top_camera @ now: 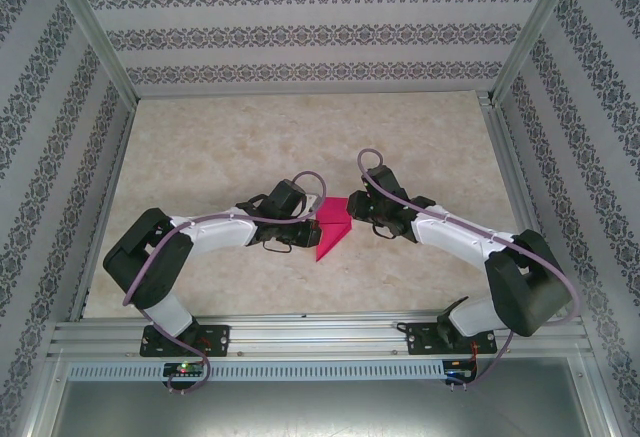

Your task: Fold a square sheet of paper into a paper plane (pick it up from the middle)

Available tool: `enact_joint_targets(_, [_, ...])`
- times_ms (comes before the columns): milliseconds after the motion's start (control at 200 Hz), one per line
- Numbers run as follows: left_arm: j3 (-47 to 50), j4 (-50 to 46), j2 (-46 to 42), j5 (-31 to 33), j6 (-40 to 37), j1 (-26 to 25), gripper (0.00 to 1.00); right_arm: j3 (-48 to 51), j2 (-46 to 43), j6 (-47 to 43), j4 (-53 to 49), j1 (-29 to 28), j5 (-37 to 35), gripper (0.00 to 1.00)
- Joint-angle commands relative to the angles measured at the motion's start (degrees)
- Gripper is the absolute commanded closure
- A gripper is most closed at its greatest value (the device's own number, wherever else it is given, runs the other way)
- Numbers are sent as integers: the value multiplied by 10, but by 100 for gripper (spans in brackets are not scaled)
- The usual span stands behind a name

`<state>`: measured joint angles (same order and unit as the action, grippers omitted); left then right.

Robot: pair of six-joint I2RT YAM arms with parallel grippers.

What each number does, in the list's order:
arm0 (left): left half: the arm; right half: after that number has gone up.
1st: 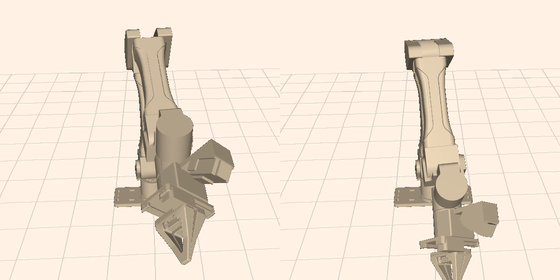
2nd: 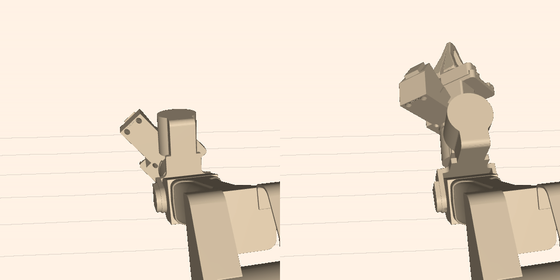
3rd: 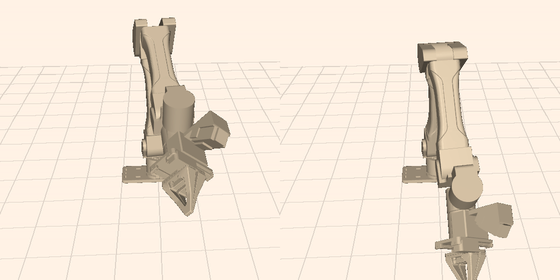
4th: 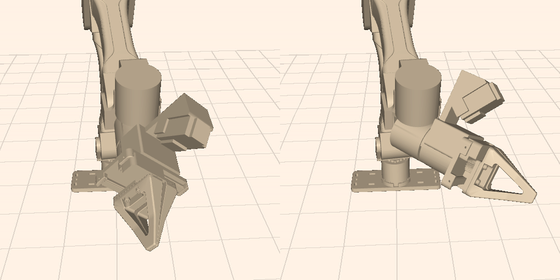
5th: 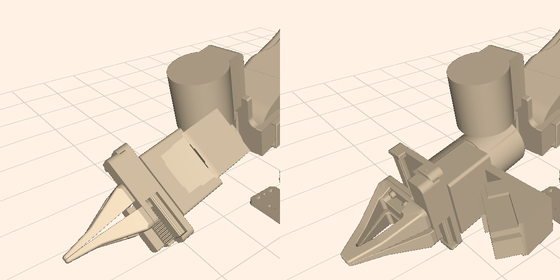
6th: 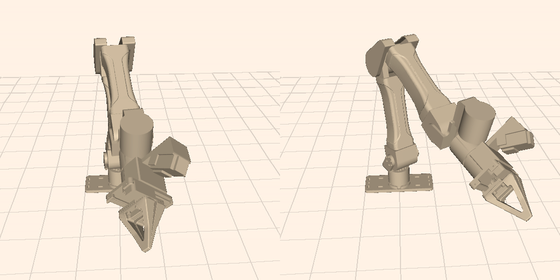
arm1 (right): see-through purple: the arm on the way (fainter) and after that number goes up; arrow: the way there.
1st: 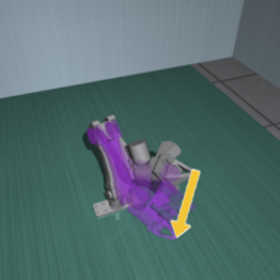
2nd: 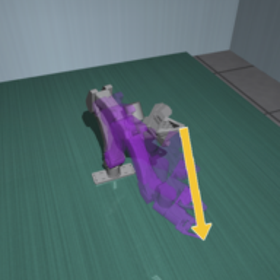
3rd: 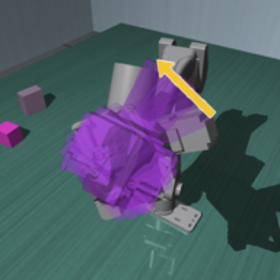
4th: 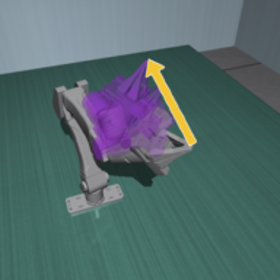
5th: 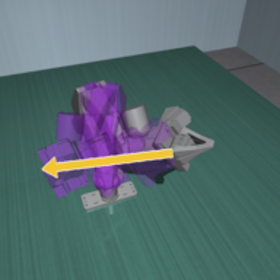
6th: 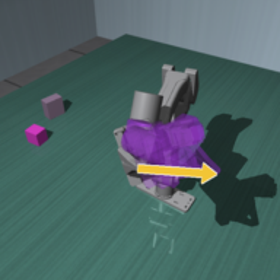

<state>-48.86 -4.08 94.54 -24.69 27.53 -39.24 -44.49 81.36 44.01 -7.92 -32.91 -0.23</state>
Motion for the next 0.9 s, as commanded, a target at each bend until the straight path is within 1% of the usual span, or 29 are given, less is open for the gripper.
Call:
enact_joint_targets(0, [-3,-21,-5,19,9,9,95,-4,-5,-5,-12,-7,-11,71])
enact_joint_targets(160, [-12,-31,5,24,10,9,96,-11,5,-11,-12,1,6,71])
enact_joint_targets(270, [-17,-33,14,16,11,10,96,-13,19,-12,-5,10,26,71])
enact_joint_targets(430, [-30,-41,33,-3,7,12,96,-19,36,-22,9,29,79,71])
enact_joint_targets(540, [-32,-44,31,-3,6,14,96,-25,37,-38,-3,40,93,71])
enact_joint_targets(684, [-37,-50,33,-3,2,14,96,-31,52,-49,-1,62,140,72])
enact_joint_targets(799, [-40,-55,33,-5,-4,15,96,-47,77,-57,7,63,188,77])
enact_joint_targets(894, [-45,-60,35,-12,-12,15,95,-68,105,-63,8,62,220,77])
